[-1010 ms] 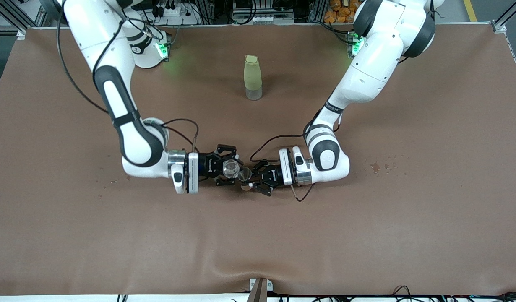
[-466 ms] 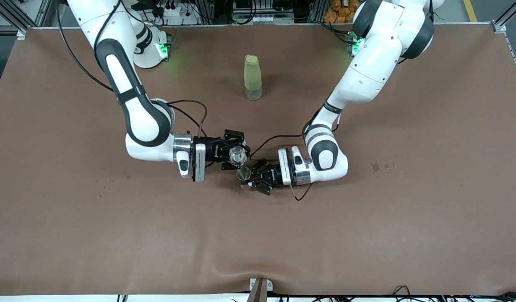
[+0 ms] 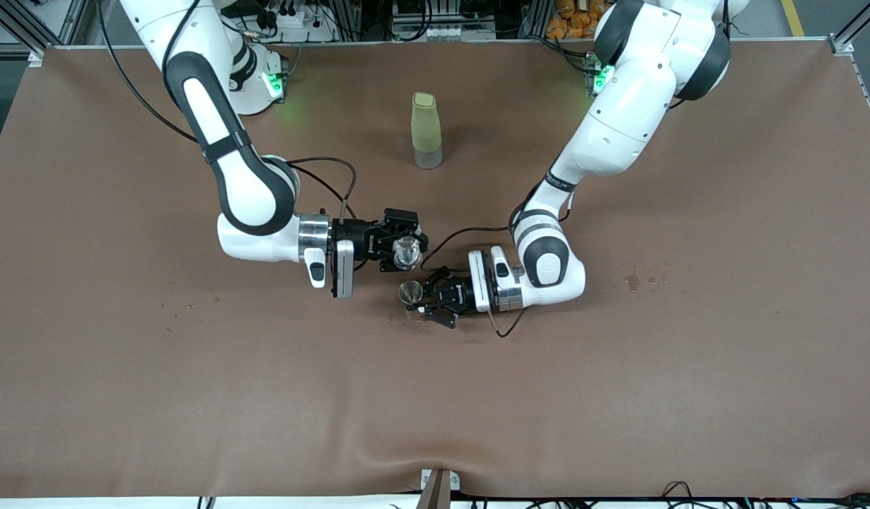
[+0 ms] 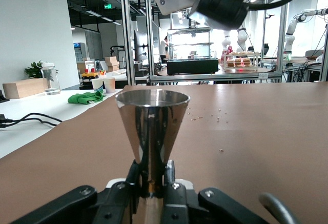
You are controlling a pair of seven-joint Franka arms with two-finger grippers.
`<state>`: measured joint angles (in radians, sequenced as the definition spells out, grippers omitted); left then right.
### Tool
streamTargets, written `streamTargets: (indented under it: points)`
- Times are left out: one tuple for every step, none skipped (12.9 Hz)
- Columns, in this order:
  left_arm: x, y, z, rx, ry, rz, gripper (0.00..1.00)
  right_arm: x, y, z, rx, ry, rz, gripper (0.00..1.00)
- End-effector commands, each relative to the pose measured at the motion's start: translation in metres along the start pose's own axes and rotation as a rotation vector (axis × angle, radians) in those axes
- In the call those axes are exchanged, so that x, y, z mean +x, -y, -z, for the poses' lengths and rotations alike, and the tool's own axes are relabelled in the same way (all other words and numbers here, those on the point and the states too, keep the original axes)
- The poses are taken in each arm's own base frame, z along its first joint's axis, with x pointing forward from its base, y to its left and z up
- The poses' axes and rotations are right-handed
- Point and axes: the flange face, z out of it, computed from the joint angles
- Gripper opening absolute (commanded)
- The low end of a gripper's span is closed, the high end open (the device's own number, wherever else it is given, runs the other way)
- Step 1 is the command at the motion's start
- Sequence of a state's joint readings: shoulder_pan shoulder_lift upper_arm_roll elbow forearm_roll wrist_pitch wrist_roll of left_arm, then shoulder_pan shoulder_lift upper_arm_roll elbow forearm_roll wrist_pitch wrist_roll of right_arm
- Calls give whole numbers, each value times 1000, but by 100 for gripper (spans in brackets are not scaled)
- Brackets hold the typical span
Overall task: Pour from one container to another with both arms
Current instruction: 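Tilt the beaker with the right gripper, pouring liquid into the held jigger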
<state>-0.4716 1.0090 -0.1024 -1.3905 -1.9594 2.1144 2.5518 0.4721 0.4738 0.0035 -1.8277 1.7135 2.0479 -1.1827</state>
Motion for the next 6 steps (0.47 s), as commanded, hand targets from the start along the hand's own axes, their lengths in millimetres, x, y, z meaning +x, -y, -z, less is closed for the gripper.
streamTargets:
  points:
    - [2, 0, -5, 16, -24, 12, 0, -4, 18, -1, -8, -19, -84, 0]
    - [1, -1, -5, 16, -23, 13, 0, -2, 24, 0, -5, -21, -129, 0]
    - [3, 1, -4, 17, -24, 10, 0, 0, 28, 0, -4, -24, -159, 0]
    - [6, 3, -3, 12, -23, -4, 0, 0, 32, -4, -10, -23, -181, 0]
    - [10, 5, -1, 14, -24, -13, 0, -1, 33, -5, -20, -25, -211, 0]
    - [9, 5, 0, 15, -23, -13, 0, -3, 37, -9, -21, -21, -241, 0]
